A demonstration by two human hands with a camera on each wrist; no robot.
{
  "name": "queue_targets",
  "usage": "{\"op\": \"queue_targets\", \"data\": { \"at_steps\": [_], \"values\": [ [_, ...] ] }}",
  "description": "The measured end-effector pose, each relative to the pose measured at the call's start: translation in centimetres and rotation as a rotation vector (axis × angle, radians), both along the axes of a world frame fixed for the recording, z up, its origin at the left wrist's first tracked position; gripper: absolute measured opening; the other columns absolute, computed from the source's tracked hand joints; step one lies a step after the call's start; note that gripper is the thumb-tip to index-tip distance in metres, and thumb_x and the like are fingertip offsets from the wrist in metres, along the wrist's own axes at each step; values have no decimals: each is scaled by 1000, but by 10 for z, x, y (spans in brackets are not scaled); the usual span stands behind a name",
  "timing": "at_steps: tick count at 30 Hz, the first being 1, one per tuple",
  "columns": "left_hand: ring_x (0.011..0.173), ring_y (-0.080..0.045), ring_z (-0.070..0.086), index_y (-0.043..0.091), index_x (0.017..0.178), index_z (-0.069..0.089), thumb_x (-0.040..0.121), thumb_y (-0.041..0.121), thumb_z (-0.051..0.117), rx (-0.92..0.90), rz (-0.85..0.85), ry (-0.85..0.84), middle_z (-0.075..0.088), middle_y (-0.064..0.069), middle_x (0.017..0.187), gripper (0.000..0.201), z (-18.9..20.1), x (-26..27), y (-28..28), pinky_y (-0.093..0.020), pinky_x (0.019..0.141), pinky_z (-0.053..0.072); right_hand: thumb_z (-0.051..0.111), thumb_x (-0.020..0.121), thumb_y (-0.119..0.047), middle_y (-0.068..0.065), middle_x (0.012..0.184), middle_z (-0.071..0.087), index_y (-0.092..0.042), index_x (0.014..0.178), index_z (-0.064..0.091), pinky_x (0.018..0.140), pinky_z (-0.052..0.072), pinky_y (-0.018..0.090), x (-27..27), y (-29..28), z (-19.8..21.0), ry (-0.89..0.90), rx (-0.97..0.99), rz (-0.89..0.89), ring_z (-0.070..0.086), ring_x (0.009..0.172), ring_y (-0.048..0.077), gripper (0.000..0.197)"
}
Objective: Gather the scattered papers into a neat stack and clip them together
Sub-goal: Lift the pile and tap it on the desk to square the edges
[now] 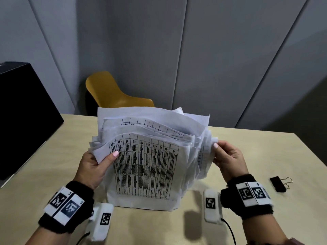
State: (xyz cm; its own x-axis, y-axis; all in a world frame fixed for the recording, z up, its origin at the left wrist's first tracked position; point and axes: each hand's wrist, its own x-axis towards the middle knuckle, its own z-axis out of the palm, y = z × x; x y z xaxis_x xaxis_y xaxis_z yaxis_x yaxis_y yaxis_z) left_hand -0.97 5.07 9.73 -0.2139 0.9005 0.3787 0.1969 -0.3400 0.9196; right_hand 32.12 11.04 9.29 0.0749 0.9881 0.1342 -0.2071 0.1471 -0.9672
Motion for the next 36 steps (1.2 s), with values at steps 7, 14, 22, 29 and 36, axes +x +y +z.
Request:
{"op": "queue_targets", "data": {
  "at_steps": [7,14,22,29,36],
  "values": [
    [79,10,65,51,77,71,64,37,68,4,-62,-18,70,30,79,20,3,-1,2,-5,68,49,52,85,-4,-28,69,65,-34,75,64,66,43,6,-14,-3,58,-403,384,-249,57,66,-10,34],
    [82,0,68,25,82,73,50,59,75,-41,-75,-30,73,20,84,47,-2,-7,3,-10,71,51,50,80,-7,-2,79,69,-16,92,68,74,53,31,-67,-9,142,-898,593,-181,65,78,17,23],
    [76,3,67,23,78,74,39,74,74,-62,-65,-102,74,19,77,64,-2,-2,2,-10,69,52,44,88,-16,6,90,68,-22,91,63,68,41,32,-137,-10,157,-1356,587,144,60,90,33,20],
    [83,4,67,-3,102,62,55,66,72,-5,-122,-52,74,15,83,84,4,2,3,-10,74,50,48,91,-18,-7,72,54,-16,94,66,72,40,25,-149,-5,169,-1241,462,428,50,72,16,18],
    [77,11,64,16,91,67,83,-1,63,-7,15,5,70,28,76,19,-6,-9,6,-4,70,46,68,67,-57,-2,139,47,-18,139,38,108,37,35,-82,-10,124,-717,669,-78,45,127,7,86]
  ]
}}
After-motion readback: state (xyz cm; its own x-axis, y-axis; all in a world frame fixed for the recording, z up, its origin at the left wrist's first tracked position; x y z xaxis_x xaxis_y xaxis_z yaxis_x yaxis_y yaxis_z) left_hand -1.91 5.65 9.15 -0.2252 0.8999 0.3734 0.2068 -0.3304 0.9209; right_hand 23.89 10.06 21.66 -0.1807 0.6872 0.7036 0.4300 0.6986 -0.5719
